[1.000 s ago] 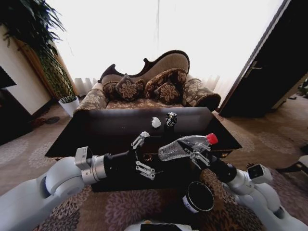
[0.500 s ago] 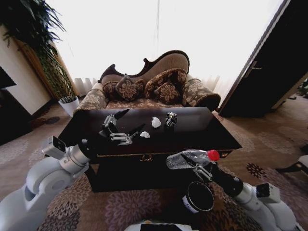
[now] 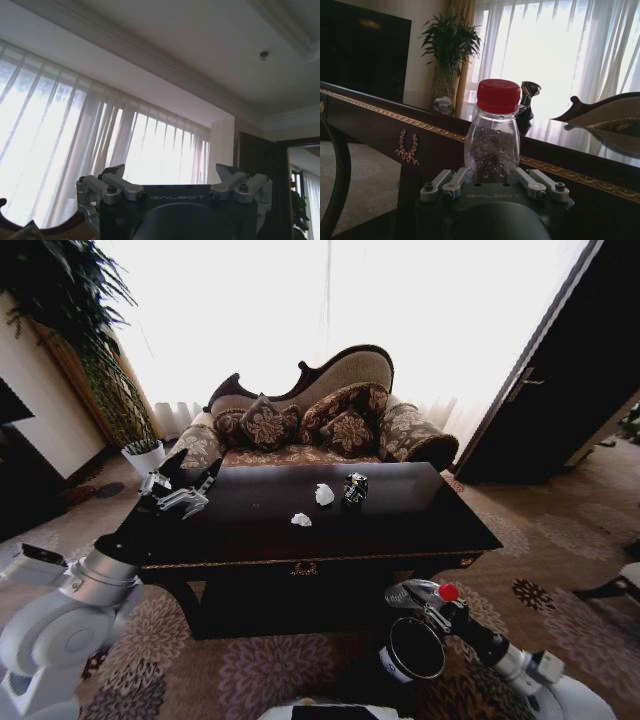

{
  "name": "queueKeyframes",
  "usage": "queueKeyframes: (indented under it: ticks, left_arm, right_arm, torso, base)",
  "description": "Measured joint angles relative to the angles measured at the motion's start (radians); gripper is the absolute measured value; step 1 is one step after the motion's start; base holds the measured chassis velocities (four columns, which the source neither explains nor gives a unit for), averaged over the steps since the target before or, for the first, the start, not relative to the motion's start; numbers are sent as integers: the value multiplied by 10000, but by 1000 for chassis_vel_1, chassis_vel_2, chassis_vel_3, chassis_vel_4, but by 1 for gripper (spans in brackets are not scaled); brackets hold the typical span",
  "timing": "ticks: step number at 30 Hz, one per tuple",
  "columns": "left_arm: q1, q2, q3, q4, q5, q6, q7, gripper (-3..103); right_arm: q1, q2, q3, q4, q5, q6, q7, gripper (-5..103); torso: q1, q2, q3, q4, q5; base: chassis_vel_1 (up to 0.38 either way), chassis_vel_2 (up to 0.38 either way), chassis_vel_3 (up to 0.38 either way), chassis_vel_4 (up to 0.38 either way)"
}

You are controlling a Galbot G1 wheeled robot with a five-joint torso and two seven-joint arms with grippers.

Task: Move to the front of the table and place the trash on the table into the trash bin.

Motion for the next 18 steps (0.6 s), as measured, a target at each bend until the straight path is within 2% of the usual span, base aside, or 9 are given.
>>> queueKeyframes:
  ticks: [2, 6, 8, 11, 14, 18]
  left_arm:
    - [191, -211, -681, -139, -126, 46, -156, 100]
    - [306, -318, -1258, -260, -312, 105, -269, 100]
    - [325, -325, -1339, -270, -322, 110, -273, 100]
    - [398, -327, -1787, -298, -484, 121, -329, 100]
    - [420, -314, -1923, -304, -556, 127, -363, 100]
    - [571, -307, -2160, -350, -628, 131, -453, 100]
  right_arm:
    - [368, -122, -289, -764, -54, 21, 176, 25]
    - [759, -145, -534, -1977, -233, 255, 364, 25]
    - [837, -141, -566, -2204, -268, 279, 408, 25]
    - [1436, -57, -771, -3701, -450, 465, 554, 25]
    - [1650, -19, -858, -4153, -518, 541, 623, 25]
    - [2267, 99, -1206, -5300, -668, 626, 1029, 25]
  torso:
    - [0, 0, 0, 9, -1]
    - [0, 0, 0, 1, -2]
    - [0, 0, 0, 0, -2]
    - [0, 0, 0, 1, 0]
    - [0, 0, 0, 0, -2]
    - [0, 0, 0, 1, -4]
  base:
    - [0, 0, 0, 0]
    - [0, 0, 0, 0]
    - [0, 0, 0, 0]
    - [0, 0, 0, 0]
    - [0, 0, 0, 0]
    - [0, 0, 0, 0]
